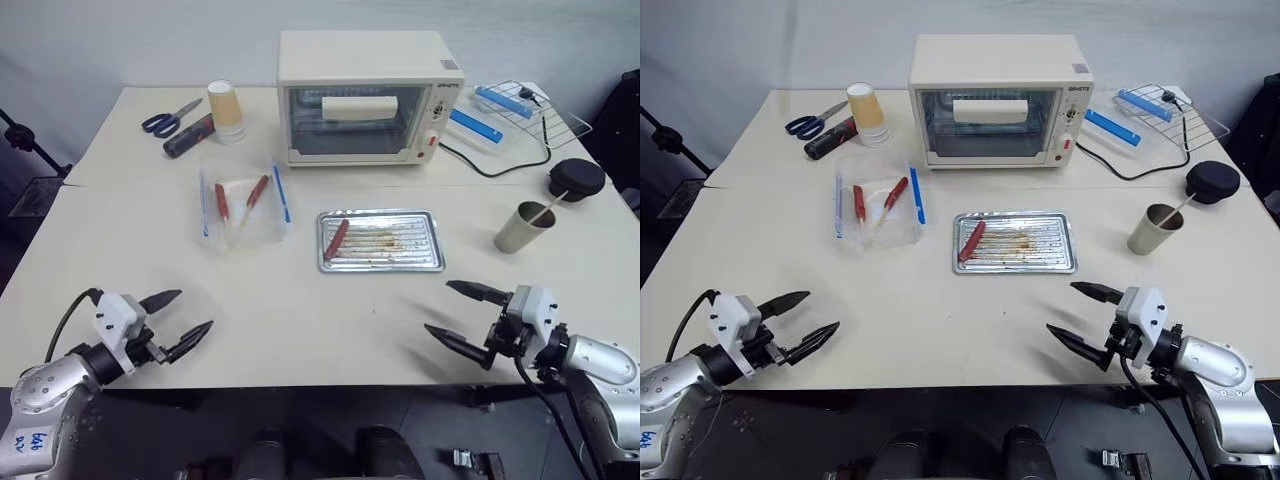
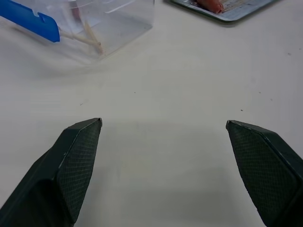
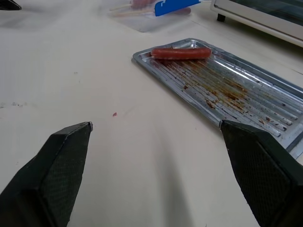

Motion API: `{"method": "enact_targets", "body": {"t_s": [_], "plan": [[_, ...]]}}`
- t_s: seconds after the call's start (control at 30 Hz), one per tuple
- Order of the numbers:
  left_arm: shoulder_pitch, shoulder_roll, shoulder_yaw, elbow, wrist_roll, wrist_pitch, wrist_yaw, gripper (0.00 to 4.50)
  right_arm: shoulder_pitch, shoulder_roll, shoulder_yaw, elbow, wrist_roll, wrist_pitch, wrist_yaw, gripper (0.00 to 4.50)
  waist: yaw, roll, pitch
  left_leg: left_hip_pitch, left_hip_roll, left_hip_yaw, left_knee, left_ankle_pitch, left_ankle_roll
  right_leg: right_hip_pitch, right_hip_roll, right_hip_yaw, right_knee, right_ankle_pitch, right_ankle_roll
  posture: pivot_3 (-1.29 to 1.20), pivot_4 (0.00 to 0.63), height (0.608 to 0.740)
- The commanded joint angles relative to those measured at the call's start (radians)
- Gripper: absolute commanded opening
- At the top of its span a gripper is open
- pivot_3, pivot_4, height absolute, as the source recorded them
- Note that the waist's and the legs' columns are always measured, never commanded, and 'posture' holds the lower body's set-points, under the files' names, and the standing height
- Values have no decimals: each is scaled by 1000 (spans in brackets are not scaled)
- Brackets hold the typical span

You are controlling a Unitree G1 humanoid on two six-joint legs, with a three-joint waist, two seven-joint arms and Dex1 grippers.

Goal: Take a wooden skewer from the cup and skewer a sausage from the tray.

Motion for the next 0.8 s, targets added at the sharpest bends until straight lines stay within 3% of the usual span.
{"method": "enact_targets", "body": {"t_s": [0.03, 0.2, 0.4, 0.57, 0.8], "plan": [[8, 25, 15, -32, 3, 0, -8, 4450, -6, 2, -20, 11, 23, -20, 14, 4500, 1, 0, 0, 0, 0, 0, 0, 0, 0, 0, 0, 0, 0, 0, 0, 0, 150, 740], [-47, 59, 19, -95, -151, 138, -71, 4450, 23, 14, -73, -17, 67, -16, -6, 4500, 10, 0, 0, 0, 0, 0, 0, 0, 0, 0, -1, 0, 0, 0, 0, 0, 150, 740], [-177, 98, -46, -86, -171, 186, -141, 4450, 193, 55, -244, -138, 110, -130, -17, 4500, 12, 1, 0, 0, -1, -2, -1, 0, 0, 1, 1, -2, 0, 0, 0, 0, 150, 740], [-260, 91, -55, -55, -208, 198, -193, 4450, 295, 83, -392, -167, 184, -121, -72, 4500, 3, 1, 0, 1, -2, 0, 0, 0, 1, 2, 1, 0, 0, 0, 1, 0, 150, 740], [-276, 88, -89, -26, -190, 205, -228, 4450, 338, 116, -379, -183, 176, -133, -78, 4500, -12, 1, 0, 2, -1, 2, -1, 0, 1, 1, 2, 0, 1, 0, 1, 0, 150, 740]]}}
